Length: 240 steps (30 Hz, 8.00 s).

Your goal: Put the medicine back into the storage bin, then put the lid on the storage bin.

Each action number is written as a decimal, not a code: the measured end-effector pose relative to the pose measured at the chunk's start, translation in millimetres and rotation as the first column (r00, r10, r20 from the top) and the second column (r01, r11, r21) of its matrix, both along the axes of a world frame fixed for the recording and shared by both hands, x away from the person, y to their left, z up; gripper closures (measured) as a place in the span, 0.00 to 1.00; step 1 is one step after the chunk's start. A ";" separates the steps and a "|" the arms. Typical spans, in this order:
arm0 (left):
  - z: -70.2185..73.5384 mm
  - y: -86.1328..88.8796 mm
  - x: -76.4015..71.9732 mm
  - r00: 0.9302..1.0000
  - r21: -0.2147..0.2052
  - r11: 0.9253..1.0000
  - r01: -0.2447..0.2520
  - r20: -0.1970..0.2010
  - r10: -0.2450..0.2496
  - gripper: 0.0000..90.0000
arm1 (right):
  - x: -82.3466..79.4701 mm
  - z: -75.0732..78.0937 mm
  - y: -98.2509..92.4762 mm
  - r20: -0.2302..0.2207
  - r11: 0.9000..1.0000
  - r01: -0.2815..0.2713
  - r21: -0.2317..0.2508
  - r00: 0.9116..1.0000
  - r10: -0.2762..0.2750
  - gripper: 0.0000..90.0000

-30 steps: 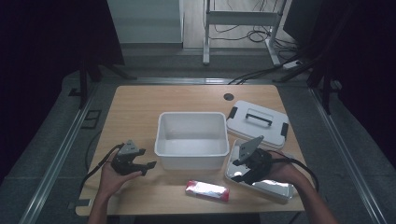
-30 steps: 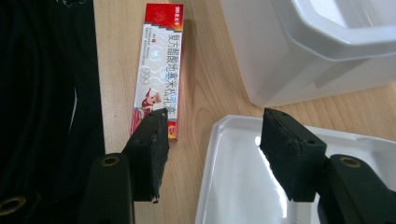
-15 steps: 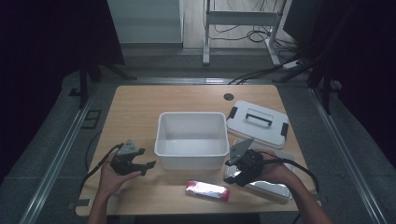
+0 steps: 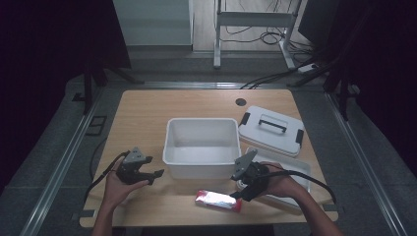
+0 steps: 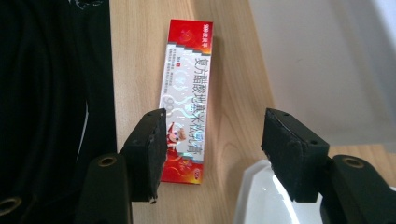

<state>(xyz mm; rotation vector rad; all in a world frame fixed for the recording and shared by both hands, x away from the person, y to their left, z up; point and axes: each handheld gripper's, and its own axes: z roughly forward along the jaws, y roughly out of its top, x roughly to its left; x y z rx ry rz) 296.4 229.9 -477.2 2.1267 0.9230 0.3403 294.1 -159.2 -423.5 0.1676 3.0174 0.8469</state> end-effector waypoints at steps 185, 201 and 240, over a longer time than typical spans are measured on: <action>-3.7 -1.0 3.1 1.000 0.024 1.000 0.015 -0.005 -0.015 0.32 | 104.8 26.7 58.1 0.018 0.981 -0.060 -0.183 0.998 0.064 0.37; -4.1 -1.5 3.4 1.000 0.026 1.000 0.014 -0.007 -0.014 0.32 | 88.6 78.3 17.8 0.095 0.999 0.045 0.007 0.994 -0.045 0.46; -5.5 -3.1 2.9 1.000 0.037 0.999 0.009 -0.012 -0.008 0.32 | 65.8 25.8 -86.1 0.065 0.963 0.259 -0.074 0.965 -0.254 0.48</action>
